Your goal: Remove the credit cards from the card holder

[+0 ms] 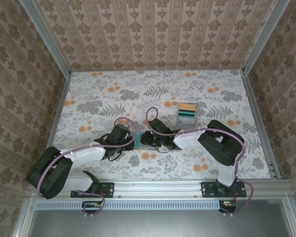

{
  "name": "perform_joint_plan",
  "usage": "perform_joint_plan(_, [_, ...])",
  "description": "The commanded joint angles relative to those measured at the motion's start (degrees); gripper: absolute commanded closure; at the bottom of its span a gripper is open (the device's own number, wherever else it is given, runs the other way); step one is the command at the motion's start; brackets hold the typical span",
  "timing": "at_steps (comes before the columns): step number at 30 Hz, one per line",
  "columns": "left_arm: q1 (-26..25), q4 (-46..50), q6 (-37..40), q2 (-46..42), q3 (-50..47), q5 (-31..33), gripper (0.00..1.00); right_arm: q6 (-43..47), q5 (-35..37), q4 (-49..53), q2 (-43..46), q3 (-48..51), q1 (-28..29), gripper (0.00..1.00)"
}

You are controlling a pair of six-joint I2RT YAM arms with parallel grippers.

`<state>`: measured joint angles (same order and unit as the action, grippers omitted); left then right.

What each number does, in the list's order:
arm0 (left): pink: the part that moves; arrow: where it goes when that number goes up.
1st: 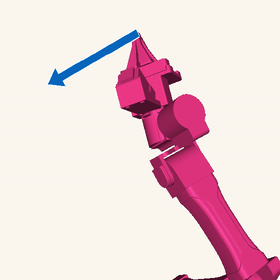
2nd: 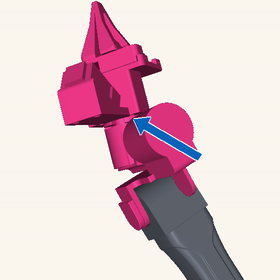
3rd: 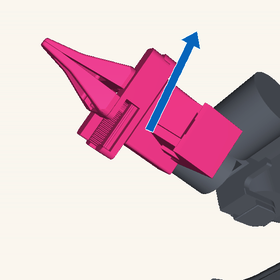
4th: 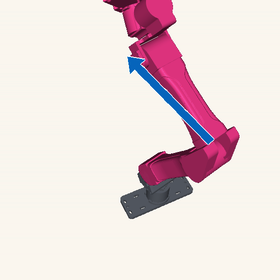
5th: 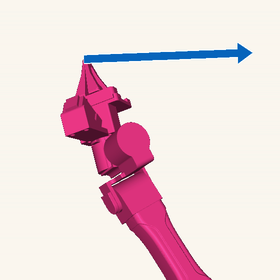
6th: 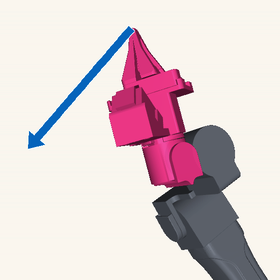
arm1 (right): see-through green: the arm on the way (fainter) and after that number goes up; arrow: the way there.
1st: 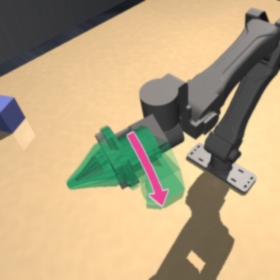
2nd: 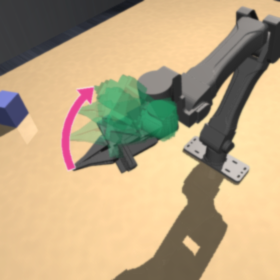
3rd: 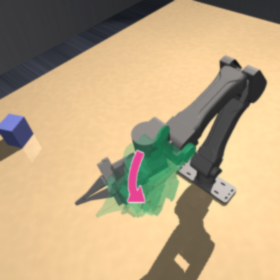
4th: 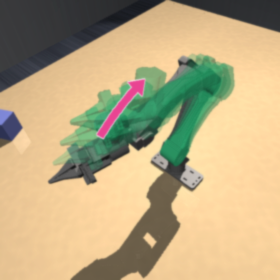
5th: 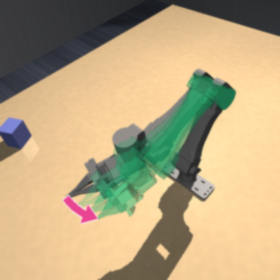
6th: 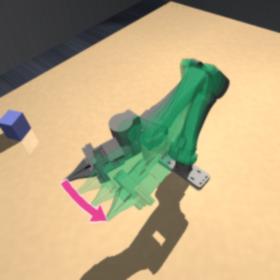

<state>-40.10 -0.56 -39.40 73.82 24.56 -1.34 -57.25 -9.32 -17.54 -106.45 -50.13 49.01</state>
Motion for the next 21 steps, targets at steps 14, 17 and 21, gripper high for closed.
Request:
perform_joint_plan(14, [-1.6,3.3,-0.2,2.1,0.9,-1.4,0.89,-0.8,-2.5,-1.3,-1.8,-0.9,-0.1,0.89])
perform_joint_plan(17, [-1.6,3.6,-0.2,2.1,1.0,-1.2,0.90,-0.9,-2.3,-1.4,-1.5,-0.6,-0.2,1.00])
perform_joint_plan(21, [-1.5,4.7,-0.5,2.0,1.0,-0.1,0.92,-1.0,-0.9,-2.0,0.5,1.3,-0.6,1.00])
